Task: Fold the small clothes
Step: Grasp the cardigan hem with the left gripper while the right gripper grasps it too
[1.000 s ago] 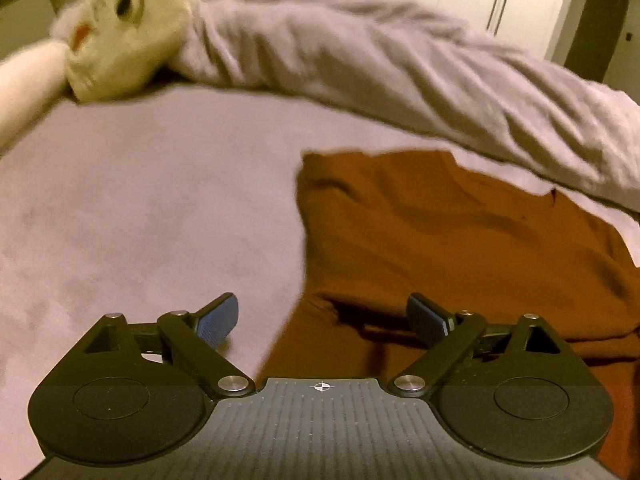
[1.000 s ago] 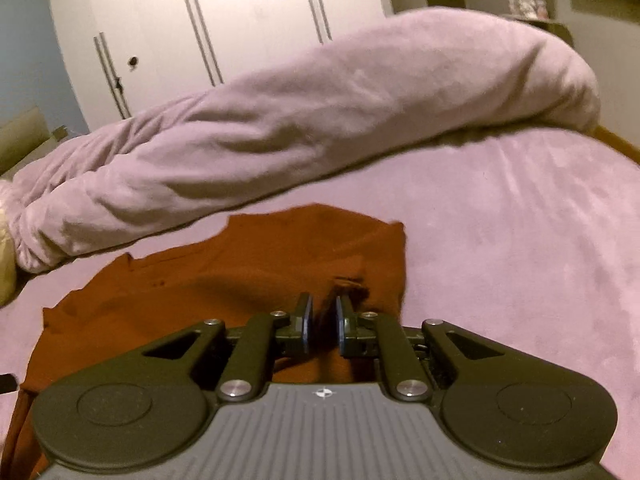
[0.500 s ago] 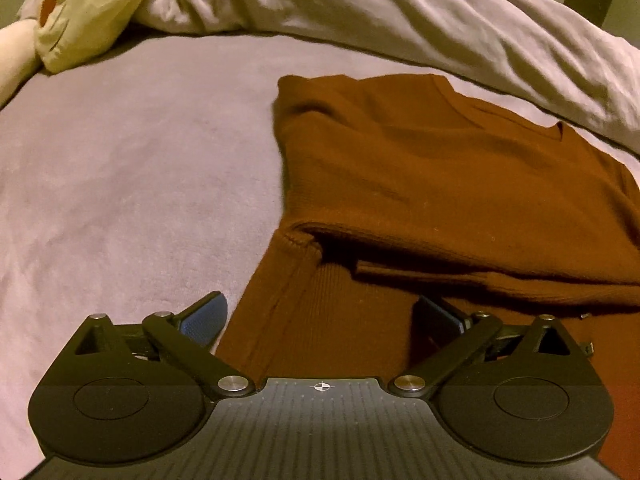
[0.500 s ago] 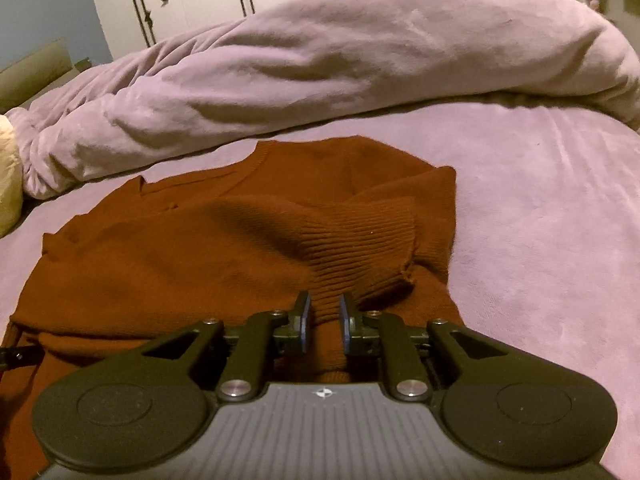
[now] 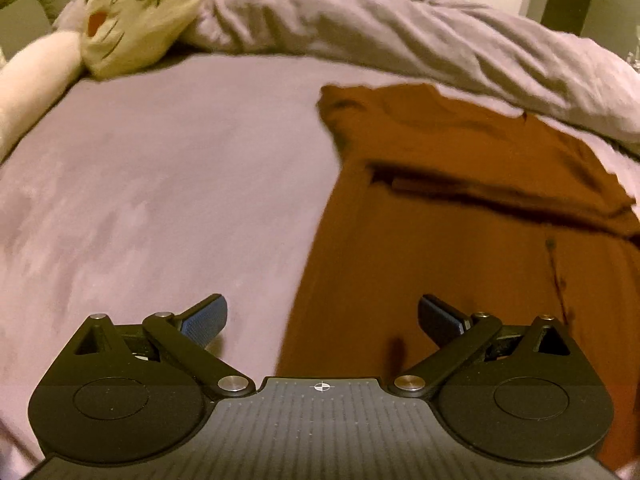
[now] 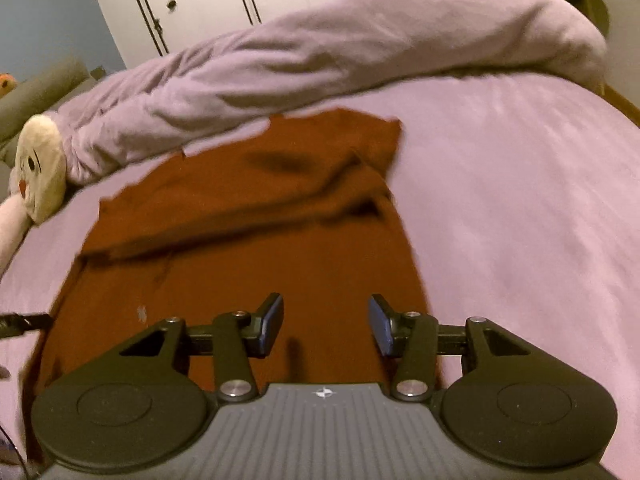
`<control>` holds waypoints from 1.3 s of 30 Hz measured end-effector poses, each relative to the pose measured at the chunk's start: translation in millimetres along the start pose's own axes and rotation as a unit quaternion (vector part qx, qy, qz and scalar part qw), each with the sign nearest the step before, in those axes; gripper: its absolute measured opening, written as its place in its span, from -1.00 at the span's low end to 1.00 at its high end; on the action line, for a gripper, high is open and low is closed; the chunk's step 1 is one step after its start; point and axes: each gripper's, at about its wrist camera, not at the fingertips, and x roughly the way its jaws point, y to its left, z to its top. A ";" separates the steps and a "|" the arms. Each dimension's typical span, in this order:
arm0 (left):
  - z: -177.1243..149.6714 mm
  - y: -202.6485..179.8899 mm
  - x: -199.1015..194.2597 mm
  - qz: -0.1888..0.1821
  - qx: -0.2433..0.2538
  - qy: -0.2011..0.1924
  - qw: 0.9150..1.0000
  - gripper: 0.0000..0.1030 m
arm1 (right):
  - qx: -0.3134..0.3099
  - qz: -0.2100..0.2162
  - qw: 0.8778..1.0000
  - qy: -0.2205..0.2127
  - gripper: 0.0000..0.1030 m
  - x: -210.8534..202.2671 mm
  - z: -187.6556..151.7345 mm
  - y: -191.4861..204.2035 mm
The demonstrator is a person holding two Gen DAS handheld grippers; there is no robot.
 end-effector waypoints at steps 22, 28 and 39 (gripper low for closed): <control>-50.9 19.5 -17.2 -0.062 -0.011 0.077 0.995 0.43 | 0.056 0.032 0.994 0.087 -0.23 -53.9 -68.5 -55.5; -55.9 25.3 -10.3 -0.074 -0.023 0.103 0.992 0.11 | 0.078 0.062 0.988 0.113 -0.24 -44.6 -79.6 -60.9; -17.4 25.3 -17.6 -0.211 -0.043 0.129 0.968 -0.84 | 0.092 0.142 0.976 0.136 -0.91 -35.1 -60.7 -49.0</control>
